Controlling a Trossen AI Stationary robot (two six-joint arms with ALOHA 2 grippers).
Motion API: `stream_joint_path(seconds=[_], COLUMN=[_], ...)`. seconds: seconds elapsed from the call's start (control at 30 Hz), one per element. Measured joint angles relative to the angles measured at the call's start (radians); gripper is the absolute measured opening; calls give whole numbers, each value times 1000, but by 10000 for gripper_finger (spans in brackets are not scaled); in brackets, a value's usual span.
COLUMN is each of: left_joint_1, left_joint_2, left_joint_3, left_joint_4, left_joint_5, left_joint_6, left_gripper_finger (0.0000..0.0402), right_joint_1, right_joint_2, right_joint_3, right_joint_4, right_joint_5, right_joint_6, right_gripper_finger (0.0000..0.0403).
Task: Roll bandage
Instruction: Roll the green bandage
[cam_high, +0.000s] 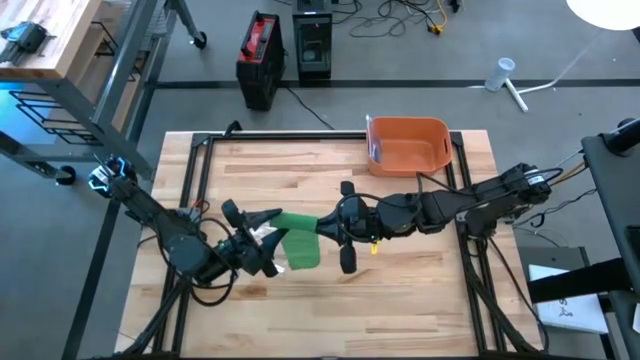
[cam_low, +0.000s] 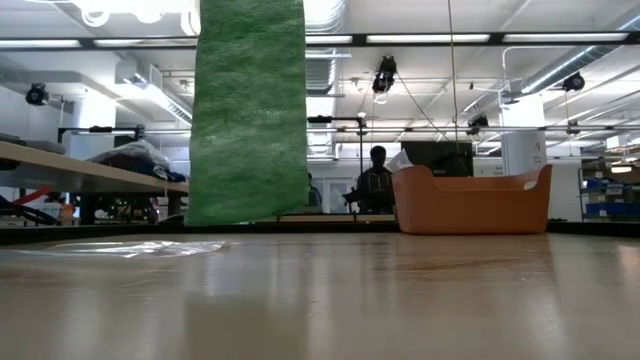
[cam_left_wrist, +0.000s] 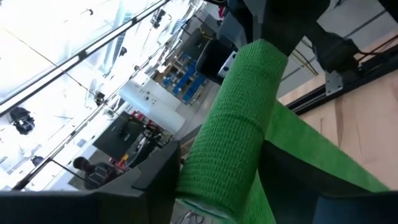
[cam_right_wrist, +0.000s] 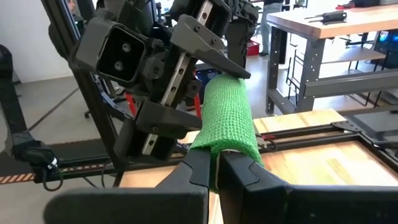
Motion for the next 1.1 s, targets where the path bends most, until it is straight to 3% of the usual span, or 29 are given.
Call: stream_joint_path(seconds=[0.23, 0.67, 0.97, 1.1], left_joint_1=[-35, -59, -67, -67], left_joint_2=[-3, -4, -7, -1], left_joint_3=[-1, -1, -1, -1], left_joint_4=[0, 2, -2, -19], left_joint_5=[-72, -115, -88, -63], left_joint_6=[32, 42, 24, 41], left_gripper_finger=[159, 107, 76, 80], right_joint_1=[0, 0, 1, 3], right_joint_2=[-2, -4, -9, -10], right_joint_3=[0, 2, 2, 1], right_joint_4=[-9, -42, -51, -57], right_joint_5=[-9, -9, -14, -22], right_joint_6=[0, 9, 11, 10], right_gripper_finger=[3, 3, 3, 3])
